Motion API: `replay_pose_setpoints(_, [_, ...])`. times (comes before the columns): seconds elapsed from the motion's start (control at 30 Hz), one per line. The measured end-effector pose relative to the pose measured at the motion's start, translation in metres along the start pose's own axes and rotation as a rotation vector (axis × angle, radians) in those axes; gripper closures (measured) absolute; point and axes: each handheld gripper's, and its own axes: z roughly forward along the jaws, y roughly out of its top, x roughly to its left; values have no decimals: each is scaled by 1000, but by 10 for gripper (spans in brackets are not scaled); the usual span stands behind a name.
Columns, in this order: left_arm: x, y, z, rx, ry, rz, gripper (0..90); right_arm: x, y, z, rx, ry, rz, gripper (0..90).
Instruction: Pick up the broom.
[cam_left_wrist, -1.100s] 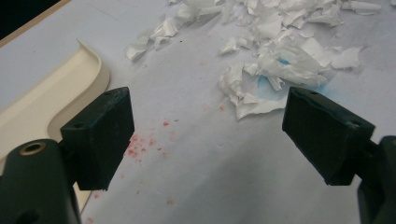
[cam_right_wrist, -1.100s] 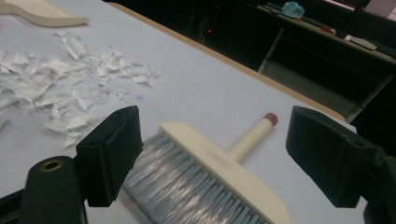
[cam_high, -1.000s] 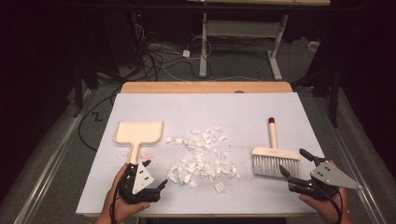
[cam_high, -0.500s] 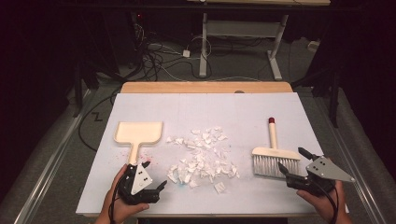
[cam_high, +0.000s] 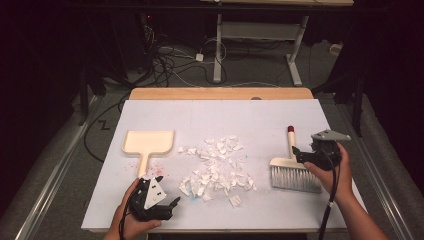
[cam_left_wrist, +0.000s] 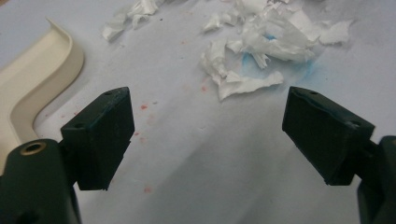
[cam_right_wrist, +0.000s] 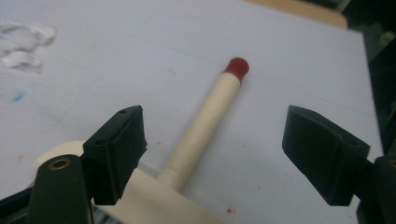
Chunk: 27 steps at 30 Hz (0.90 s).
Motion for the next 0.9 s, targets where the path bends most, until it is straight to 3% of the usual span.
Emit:
replay_pose_setpoints(0.07, [0, 0, 1, 5, -1, 7, 159, -3, 4, 16, 63, 0, 26, 228])
replay_pose_setpoints(0.13, [0, 0, 1, 4, -1, 6, 159, -5, 5, 33, 139, 33, 57, 281])
replay_pose_setpoints(0.2, [0, 1, 0, 0, 3, 16, 160, -4, 4, 49, 194, 10, 66, 285])
replay_pose_setpoints(0.23, [0, 0, 0, 1, 5, 20, 161, -2, 3, 55, 225, -5, 47, 292])
replay_pose_setpoints(0.27, [-1, 0, 0, 5, 5, 23, 161, -3, 3, 59, 230, -1, 52, 323])
replay_pose_setpoints(0.33, [-1, 0, 0, 9, 5, 24, 162, -7, 4, 60, 234, 61, 69, 402])
replay_pose_setpoints(0.43, [-1, 0, 2, 21, 2, 15, 163, -7, 6, 61, 237, 87, 50, 521])
replay_pose_setpoints(0.5, [-1, 0, 2, 20, 1, 15, 163, -6, 8, 61, 240, 88, 48, 532])
replay_pose_setpoints(0.67, [-2, 2, 2, 17, 6, 31, 163, -1, 8, 63, 211, 94, 32, 705])
replay_pose_setpoints(0.73, [-2, 2, 3, 23, -1, 21, 163, 2, 8, 63, 207, 88, 2, 705])
replay_pose_setpoints(0.9, [-2, 3, 1, 19, 3, 19, 164, 0, 7, 61, 185, 93, 12, 707])
